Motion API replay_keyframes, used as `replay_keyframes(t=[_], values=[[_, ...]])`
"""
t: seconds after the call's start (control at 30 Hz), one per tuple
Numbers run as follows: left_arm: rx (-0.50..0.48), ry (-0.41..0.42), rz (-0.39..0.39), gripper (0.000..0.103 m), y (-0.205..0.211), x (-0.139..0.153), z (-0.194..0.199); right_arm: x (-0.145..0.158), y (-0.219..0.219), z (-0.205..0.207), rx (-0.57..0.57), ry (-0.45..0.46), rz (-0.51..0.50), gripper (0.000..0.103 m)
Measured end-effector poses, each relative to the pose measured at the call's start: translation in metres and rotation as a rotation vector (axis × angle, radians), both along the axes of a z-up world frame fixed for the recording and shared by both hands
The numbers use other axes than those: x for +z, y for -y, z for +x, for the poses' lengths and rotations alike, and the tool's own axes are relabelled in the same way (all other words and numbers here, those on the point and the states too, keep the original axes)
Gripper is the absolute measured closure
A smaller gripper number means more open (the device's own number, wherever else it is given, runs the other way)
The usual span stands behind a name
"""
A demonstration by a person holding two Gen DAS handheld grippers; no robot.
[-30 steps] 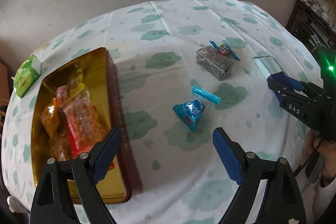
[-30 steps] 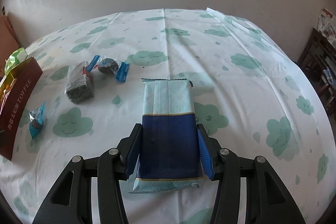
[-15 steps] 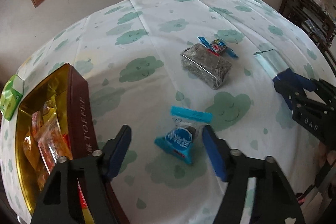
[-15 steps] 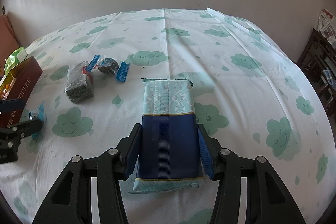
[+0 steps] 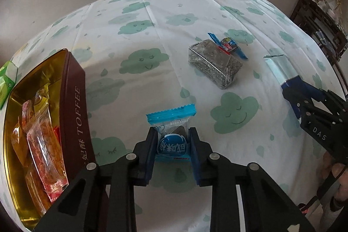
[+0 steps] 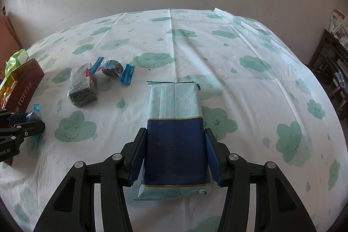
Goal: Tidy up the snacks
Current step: 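Grasp the blue wrapped candy with the left gripper while the right holds the blue packet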
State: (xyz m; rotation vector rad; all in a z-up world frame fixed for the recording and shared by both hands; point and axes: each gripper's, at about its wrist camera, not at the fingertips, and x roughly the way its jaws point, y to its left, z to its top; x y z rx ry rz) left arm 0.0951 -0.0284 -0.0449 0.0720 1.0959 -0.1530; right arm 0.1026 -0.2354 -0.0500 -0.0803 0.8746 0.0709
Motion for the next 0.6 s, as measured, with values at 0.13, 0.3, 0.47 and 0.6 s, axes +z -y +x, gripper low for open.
replay_keyframes(t=[0.13,0.3,0.47,0.6], values=[[0.009,0.007,-0.005,0.078,-0.004,0.004,-0.004,0.0,0.0,0.0,0.0,0.0,0.0,0.051],[0.024,0.011,-0.007,0.078,-0.007,0.009,-0.009,0.0,0.0,0.0,0.0,0.0,0.0,0.05],[0.026,0.024,-0.012,0.078,-0.009,0.017,-0.015,0.0,0.0,0.001,0.0,0.0,0.0,0.05],[0.038,0.028,-0.019,0.078,-0.011,0.022,-0.018,0.0,0.0,0.0,-0.001,0.0,0.0,0.05]])
